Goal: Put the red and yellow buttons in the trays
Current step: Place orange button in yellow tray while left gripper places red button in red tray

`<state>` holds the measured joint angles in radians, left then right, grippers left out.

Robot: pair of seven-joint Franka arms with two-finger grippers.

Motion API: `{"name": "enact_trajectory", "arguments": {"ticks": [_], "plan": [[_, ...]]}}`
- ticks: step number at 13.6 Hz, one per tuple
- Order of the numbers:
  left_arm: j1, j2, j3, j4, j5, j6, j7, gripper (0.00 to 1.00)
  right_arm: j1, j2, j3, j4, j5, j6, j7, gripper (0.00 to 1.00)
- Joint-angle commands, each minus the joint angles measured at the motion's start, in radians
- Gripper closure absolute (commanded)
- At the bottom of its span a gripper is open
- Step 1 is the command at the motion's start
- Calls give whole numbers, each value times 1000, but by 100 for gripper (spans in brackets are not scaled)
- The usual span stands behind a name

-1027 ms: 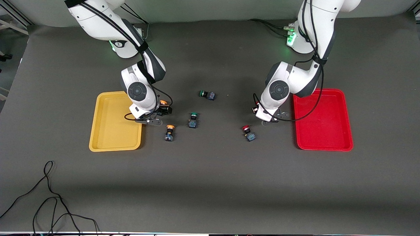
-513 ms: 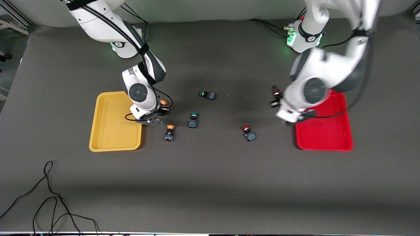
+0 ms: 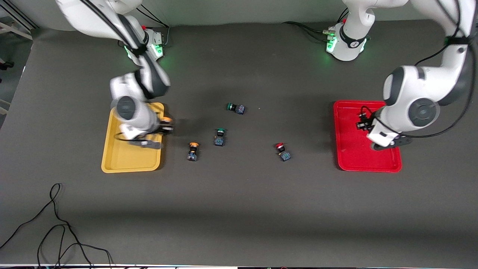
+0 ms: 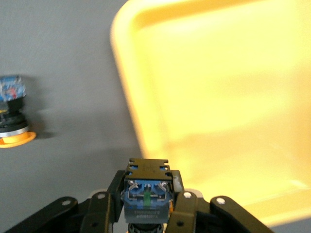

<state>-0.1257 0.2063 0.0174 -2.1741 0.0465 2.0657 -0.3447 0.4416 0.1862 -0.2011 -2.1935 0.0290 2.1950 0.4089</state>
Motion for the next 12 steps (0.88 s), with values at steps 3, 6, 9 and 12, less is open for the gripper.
{"name": "enact_trajectory", "arguments": {"ticks": [3,6,9,12], "plan": [[14,65,-11,-79,18,134,1,28,0,-38,-167,-77,20,7,-245,74],[17,41,-11,-67,18,76,1,1,0,22,-167,-184,20,199,-252,74],[3,-1,-19,83,4,-157,-5,1,-1,53,-167,-186,20,221,-254,59],[-17,59,-48,354,-55,-367,-17,1,-1,44,-169,-181,47,213,-251,0]]}}
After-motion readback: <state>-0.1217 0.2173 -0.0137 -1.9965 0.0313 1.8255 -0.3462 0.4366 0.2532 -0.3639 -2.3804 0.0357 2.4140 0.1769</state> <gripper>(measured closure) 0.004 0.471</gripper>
